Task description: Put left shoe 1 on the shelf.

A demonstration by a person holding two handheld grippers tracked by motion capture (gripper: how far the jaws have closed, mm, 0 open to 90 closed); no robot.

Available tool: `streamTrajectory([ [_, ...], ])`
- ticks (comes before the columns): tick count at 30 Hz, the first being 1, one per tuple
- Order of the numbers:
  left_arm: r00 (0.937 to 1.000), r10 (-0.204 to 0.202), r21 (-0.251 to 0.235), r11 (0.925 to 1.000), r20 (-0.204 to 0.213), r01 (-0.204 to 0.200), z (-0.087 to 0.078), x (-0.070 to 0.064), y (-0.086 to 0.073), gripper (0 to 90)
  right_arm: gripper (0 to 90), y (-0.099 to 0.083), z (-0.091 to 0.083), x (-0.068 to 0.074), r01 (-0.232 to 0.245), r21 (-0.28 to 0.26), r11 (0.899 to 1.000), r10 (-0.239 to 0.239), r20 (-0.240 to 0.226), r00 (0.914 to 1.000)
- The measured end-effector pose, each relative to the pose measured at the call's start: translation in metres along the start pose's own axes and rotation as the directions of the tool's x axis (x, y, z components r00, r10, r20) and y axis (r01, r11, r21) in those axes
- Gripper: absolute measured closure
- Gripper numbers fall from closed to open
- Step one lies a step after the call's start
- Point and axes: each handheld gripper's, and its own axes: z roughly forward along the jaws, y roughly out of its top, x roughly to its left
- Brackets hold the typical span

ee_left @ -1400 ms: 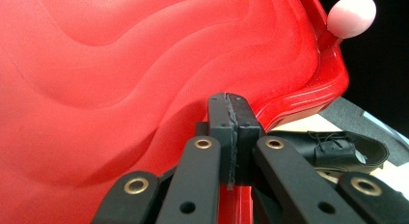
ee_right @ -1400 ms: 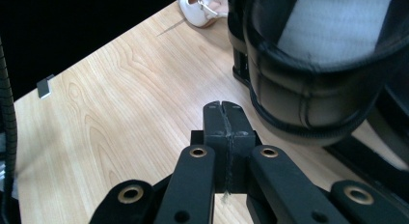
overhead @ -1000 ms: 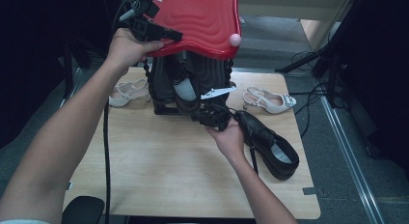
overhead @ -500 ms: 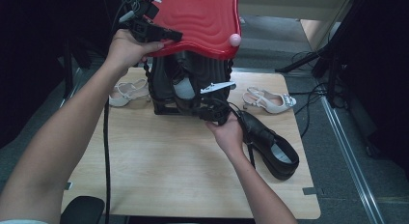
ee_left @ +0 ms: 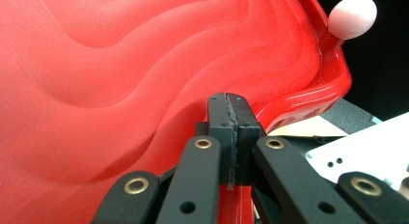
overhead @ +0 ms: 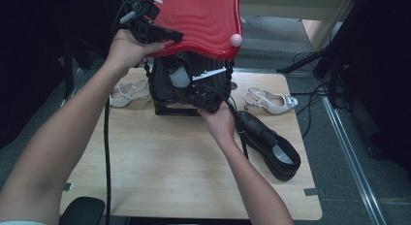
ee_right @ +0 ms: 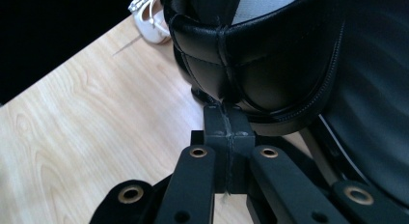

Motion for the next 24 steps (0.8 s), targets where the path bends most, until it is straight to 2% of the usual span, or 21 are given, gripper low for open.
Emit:
streamTrajectory([
  [6,0.9999,-0.005,0.002,1.0,-0.01,0.005,-0.001,-0.001,0.0,90.0,90.0,0.011,0.01,0.002,-0.014,-0.008,1.0,0.014,0.008,0.9999],
  [20,0.9999,-0.011,-0.002,0.9999,-0.005,0.011,-0.001,0.0,-0.001,90.0,90.0,0.023,0.029,0.007,-0.038,-0.037,0.999,0.038,0.0,0.9993],
  [24,0.9999,-0.013,-0.004,0.9999,-0.005,0.013,-0.001,-0.001,-0.001,90.0,90.0,0.024,0.037,0.006,-0.063,-0.038,0.997,0.062,-0.027,0.9977],
])
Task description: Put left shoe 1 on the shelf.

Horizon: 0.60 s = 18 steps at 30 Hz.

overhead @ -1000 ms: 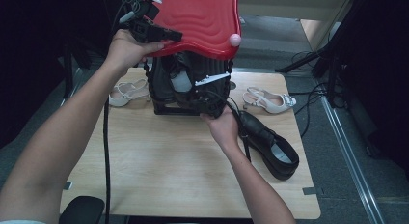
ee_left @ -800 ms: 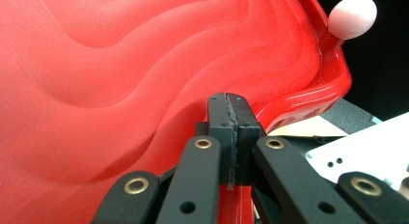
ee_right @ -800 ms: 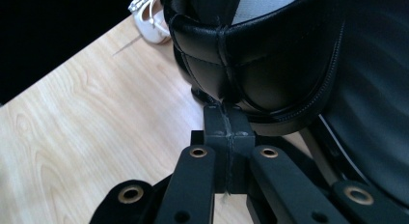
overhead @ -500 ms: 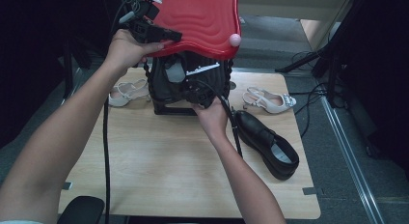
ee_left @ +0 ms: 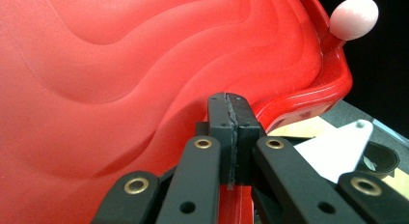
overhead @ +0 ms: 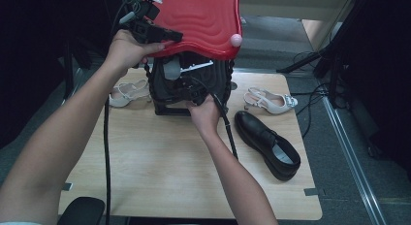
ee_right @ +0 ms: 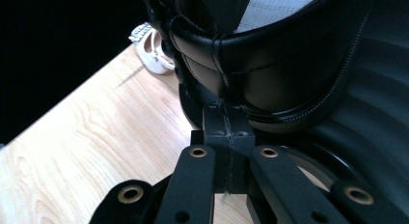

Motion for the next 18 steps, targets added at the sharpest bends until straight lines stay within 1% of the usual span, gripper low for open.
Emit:
streamTrajectory([
  [2,1.0,-0.003,-0.004,1.0,0.004,0.003,0.0,0.001,0.0,90.0,90.0,-0.001,0.002,-0.002,-0.005,0.0,1.0,0.005,-0.016,0.9999],
  [5,1.0,-0.005,-0.004,1.0,0.005,0.005,0.0,0.001,0.0,90.0,90.0,-0.003,0.004,-0.002,0.0,0.001,1.0,0.0,-0.015,0.9999],
  [6,1.0,-0.002,-0.002,1.0,-0.003,0.002,0.0,0.0,0.0,90.0,90.0,-0.005,0.003,-0.001,0.014,-0.002,1.0,-0.014,-0.016,0.9998],
  [7,1.0,-0.002,-0.002,1.0,-0.003,0.002,0.0,0.0,0.0,90.0,90.0,-0.005,0.003,-0.001,0.014,-0.002,1.0,-0.014,-0.016,0.9998],
  [9,1.0,0.005,-0.005,1.0,-0.003,-0.005,0.0,0.0,0.0,90.0,89.1,-0.009,-0.001,0.002,0.017,-0.005,1.0,-0.017,-0.037,0.9992],
  [10,1.0,0.004,-0.006,1.0,-0.004,-0.004,0.0,0.0,0.0,90.0,89.1,-0.009,-0.001,0.002,0.017,-0.005,1.0,-0.017,-0.037,0.9992],
  [11,1.0,0.004,-0.005,1.0,-0.005,-0.004,0.0,0.0,0.0,90.0,88.4,-0.013,-0.006,0.004,0.026,-0.013,1.0,-0.027,-0.043,0.9987],
  [12,1.0,0.004,-0.004,1.0,-0.008,-0.004,0.0,-0.001,0.0,90.0,88.4,-0.013,-0.006,0.004,0.026,-0.013,1.0,-0.027,-0.043,0.9987],
  [13,0.9998,0.006,-0.001,1.0,-0.02,-0.006,0.0,-0.002,0.001,90.0,86.5,-0.017,-0.01,0.006,0.038,-0.026,0.999,-0.039,-0.055,0.9977],
  [14,0.9997,0.005,-0.001,1.0,-0.025,-0.005,0.0,-0.003,0.001,89.8,86.5,-0.02,-0.012,0.007,0.037,-0.033,0.999,-0.039,-0.064,0.9972],
  [15,0.9997,0.005,-0.001,1.0,-0.025,-0.005,0.0,-0.003,0.001,87.7,86.5,-0.02,-0.012,0.007,0.037,-0.033,0.999,-0.039,-0.064,0.9972],
  [16,0.9993,0.003,-0.002,1.0,-0.036,-0.003,-0.001,-0.004,0.002,87.7,85.7,-0.021,-0.014,0.007,0.035,-0.038,0.999,-0.038,-0.071,0.9967],
  [17,0.9991,0.002,-0.001,1.0,-0.042,-0.002,-0.002,-0.005,0.002,83.3,83.0,-0.028,-0.019,0.009,0.052,-0.053,0.997,-0.056,-0.086,0.9947],
  [18,0.9996,0.005,0.001,1.0,-0.027,-0.005,-0.005,-0.006,0.003,80.3,80.6,-0.032,-0.021,0.009,0.066,-0.061,0.996,-0.071,-0.092,0.9932],
])
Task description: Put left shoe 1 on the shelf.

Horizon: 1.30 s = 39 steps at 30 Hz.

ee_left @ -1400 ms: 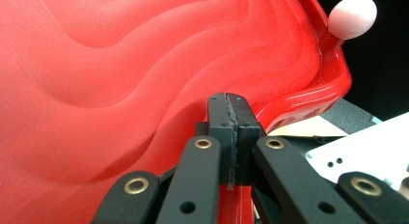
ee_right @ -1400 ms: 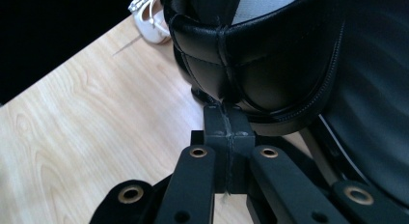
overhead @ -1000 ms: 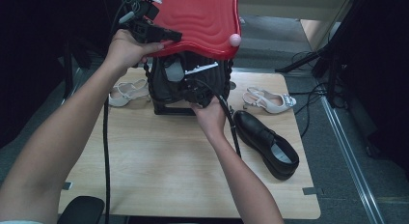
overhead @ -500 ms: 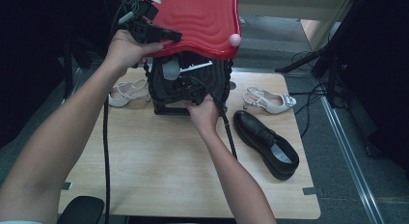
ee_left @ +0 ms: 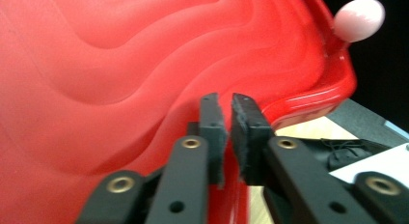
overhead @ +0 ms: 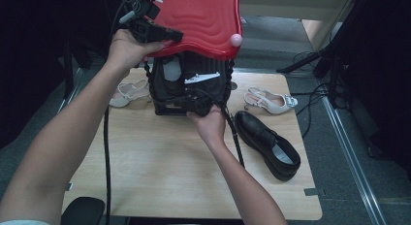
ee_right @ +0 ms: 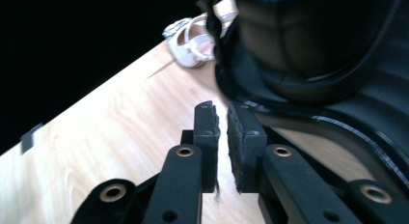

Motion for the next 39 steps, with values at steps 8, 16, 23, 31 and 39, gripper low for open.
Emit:
streamTrajectory([
  [8,0.9976,0.017,0.051,0.9985,0.066,-0.02,-0.014,-0.017,-0.004,62.9,75.7,-0.03,-0.019,0.004,0.013,-0.021,1.0,-0.013,-0.03,0.9995],
  [16,0.9931,0.038,0.045,0.998,0.111,-0.043,-0.022,-0.03,-0.024,56.3,75.7,-0.052,-0.036,0.001,-0.014,0.0,1.0,0.014,-0.075,0.9971],
  [23,0.992,0.054,0.056,0.9966,0.114,-0.061,-0.021,-0.036,-0.05,53.6,71.7,-0.069,-0.053,-0.001,-0.043,0.013,0.999,0.045,-0.124,0.9913],
  [31,0.9902,0.029,0.082,0.9958,0.137,-0.04,-0.013,-0.035,-0.081,49.8,68.3,-0.085,-0.067,0.008,-0.014,0.013,1.0,0.015,-0.095,0.9953],
  [39,0.9891,0.024,0.105,0.9937,0.145,-0.04,-0.004,-0.038,-0.105,43.0,55.4,-0.101,-0.083,0.005,0.022,-0.013,1.0,-0.023,-0.091,0.9955],
])
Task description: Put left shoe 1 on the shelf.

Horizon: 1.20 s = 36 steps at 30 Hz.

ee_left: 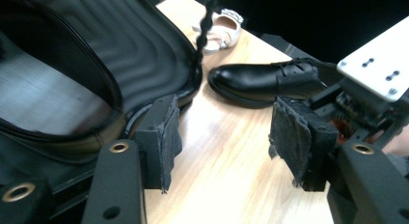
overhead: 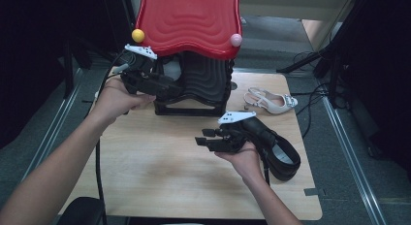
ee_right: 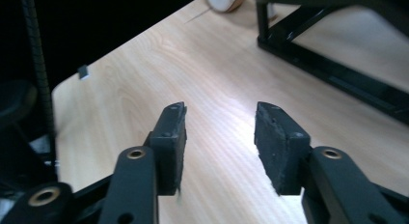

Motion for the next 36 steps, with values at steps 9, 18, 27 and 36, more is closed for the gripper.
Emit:
streamTrajectory([
  [9,1.0,-0.003,0.022,0.9998,0.007,0.002,0.023,-0.006,-0.029,42.7,49.5,-0.014,-0.019,-0.004,-0.059,0.046,0.997,0.059,0.021,0.9981],
  [18,0.9999,-0.012,0.043,0.999,0.006,0.012,0.041,-0.011,-0.06,42.7,52.4,-0.025,-0.036,-0.003,-0.038,0.057,0.998,0.036,0.041,0.9985],
  [27,0.9991,-0.032,0.043,0.9986,0.028,0.031,0.048,-0.017,-0.087,42.6,53.1,-0.041,-0.042,-0.005,-0.028,0.079,0.997,0.024,0.053,0.9983],
  [36,0.9966,-0.063,0.045,0.9971,0.053,0.061,0.055,-0.021,-0.119,42.5,55.7,-0.053,-0.062,-0.009,-0.081,0.067,0.994,0.074,0.093,0.9929],
])
